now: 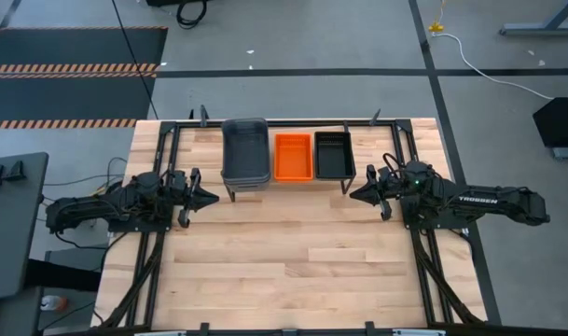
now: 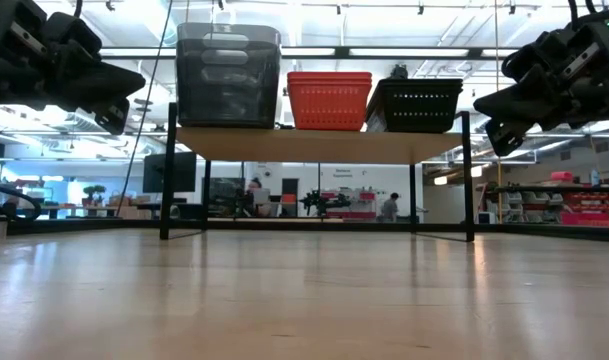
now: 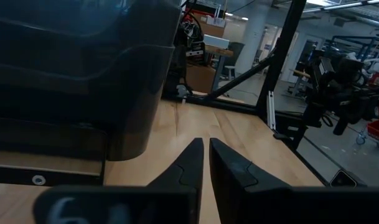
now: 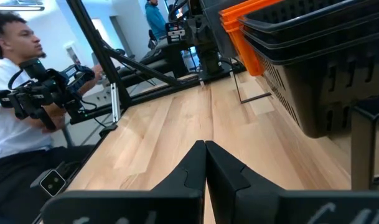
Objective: Stack baskets on shelf by color
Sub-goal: Return to Home Position
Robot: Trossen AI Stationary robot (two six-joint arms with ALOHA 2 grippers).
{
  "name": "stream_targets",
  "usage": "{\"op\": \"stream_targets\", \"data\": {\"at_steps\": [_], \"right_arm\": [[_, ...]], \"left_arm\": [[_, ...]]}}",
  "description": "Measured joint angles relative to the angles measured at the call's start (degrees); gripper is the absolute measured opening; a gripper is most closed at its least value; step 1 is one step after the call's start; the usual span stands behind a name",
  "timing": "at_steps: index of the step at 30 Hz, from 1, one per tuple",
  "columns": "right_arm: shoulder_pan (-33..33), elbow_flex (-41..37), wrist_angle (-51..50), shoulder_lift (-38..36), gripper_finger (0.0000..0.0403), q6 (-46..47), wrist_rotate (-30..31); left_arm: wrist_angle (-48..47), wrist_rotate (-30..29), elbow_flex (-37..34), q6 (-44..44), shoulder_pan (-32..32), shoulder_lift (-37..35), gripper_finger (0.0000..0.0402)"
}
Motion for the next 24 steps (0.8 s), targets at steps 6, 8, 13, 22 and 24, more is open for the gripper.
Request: {"op": "stream_targets", "data": {"at_steps": [6,8,13,22,24], "right_arm": [[0.01,0.0,0.0,0.0,0.0015,-0.02,0.0],[-0.01,0.0,0.0,0.0,0.0015,0.0,0.0],[0.01,0.0,0.0,0.0,0.0016,-0.02,0.0],[-0.01,0.0,0.0,0.0,0.0016,-0.02,0.0],[-0.01,0.0,0.0,0.0,0.0016,-0.02,0.0]], "left_arm": [[0.0,0.0,0.0,0.0,0.0,0.0,0.0028],[0.0,0.0,0.0,0.0,0.0,0.0,0.0031],[0.0,0.0,0.0,0.01,0.0,0.0,0.0036],[0.0,-0.01,0.0,0.01,0.0,0.0,0.0025],[0.0,0.0,0.0,0.0,0.0,0.0,0.0026]]}}
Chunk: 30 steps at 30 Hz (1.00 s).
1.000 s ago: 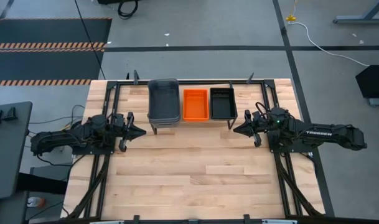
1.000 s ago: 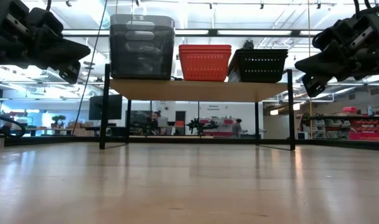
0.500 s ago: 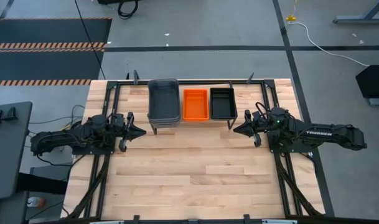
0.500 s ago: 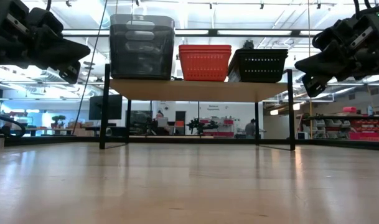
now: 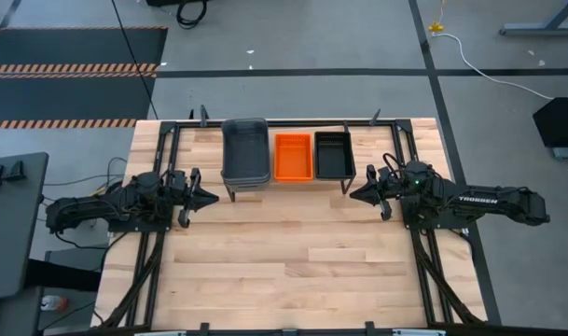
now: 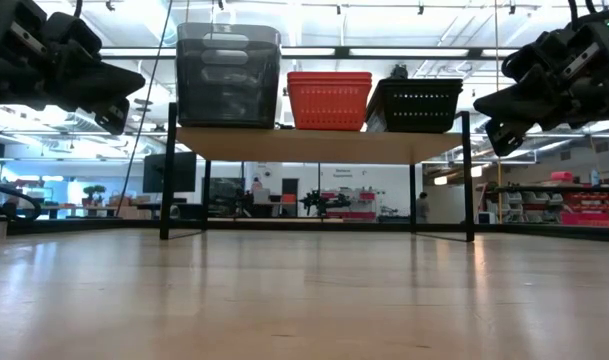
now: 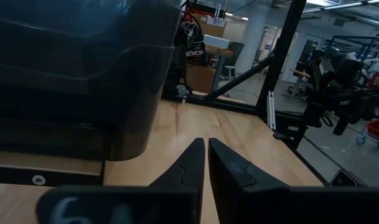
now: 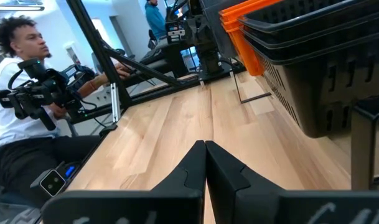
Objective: Stack baskets on shelf by color
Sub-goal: Return to Home Position
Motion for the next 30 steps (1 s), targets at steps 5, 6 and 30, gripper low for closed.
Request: {"op": "stream_targets", "data": {"at_steps": [5,6,30], "right_arm": [[0.01,0.0,0.0,0.0,0.0016,0.0,0.0],[0.0,0.0,-0.02,0.0,0.0016,0.0,0.0],[0.0,0.0,0.0,0.0,0.0016,0.0,0.0]], "left_arm": [[0.0,0.0,0.0,0.0,0.0,0.0,0.0032],[0.0,0.0,0.0,0.0,0.0,0.0,0.0034],[0.0,0.0,0.0,0.02,0.0,0.0,0.0034]]}}
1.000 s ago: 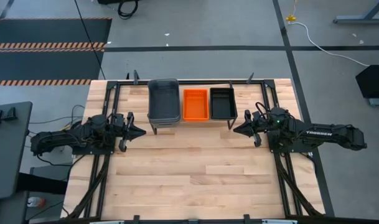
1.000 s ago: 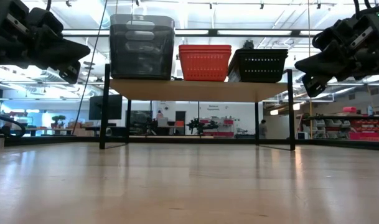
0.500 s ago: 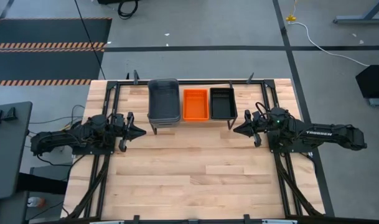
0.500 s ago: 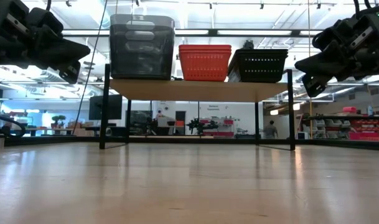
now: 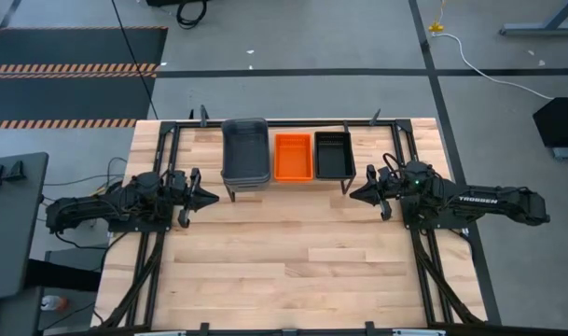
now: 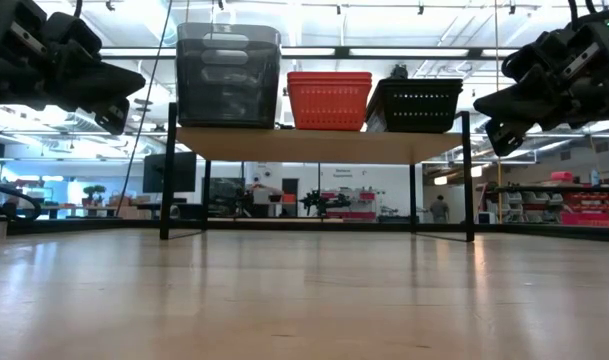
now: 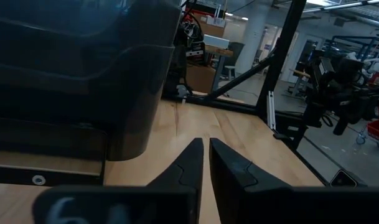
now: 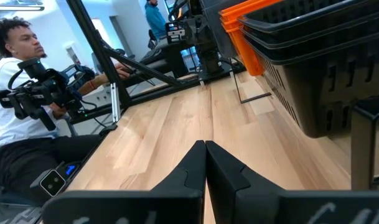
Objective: Stack baskets on shelf by color
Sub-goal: Return to Home Position
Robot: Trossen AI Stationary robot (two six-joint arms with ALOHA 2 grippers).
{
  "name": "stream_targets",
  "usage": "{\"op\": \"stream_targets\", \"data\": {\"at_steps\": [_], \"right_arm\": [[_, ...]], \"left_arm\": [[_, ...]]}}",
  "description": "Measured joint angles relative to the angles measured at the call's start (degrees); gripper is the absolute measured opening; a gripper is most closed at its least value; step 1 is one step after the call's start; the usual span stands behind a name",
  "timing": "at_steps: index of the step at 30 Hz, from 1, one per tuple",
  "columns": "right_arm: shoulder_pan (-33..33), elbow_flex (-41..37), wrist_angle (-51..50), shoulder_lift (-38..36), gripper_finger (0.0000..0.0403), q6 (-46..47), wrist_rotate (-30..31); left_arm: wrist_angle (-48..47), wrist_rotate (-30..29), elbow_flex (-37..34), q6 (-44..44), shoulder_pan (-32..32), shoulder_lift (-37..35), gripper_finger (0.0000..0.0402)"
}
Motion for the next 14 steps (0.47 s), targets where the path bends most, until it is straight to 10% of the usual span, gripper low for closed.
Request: {"op": "stream_targets", "data": {"at_steps": [14], "right_arm": [[0.01,0.0,-0.02,0.0,0.0016,0.0,0.0]], "left_arm": [[0.0,-0.01,0.0,-0.02,0.0,0.0,0.0036]]}}
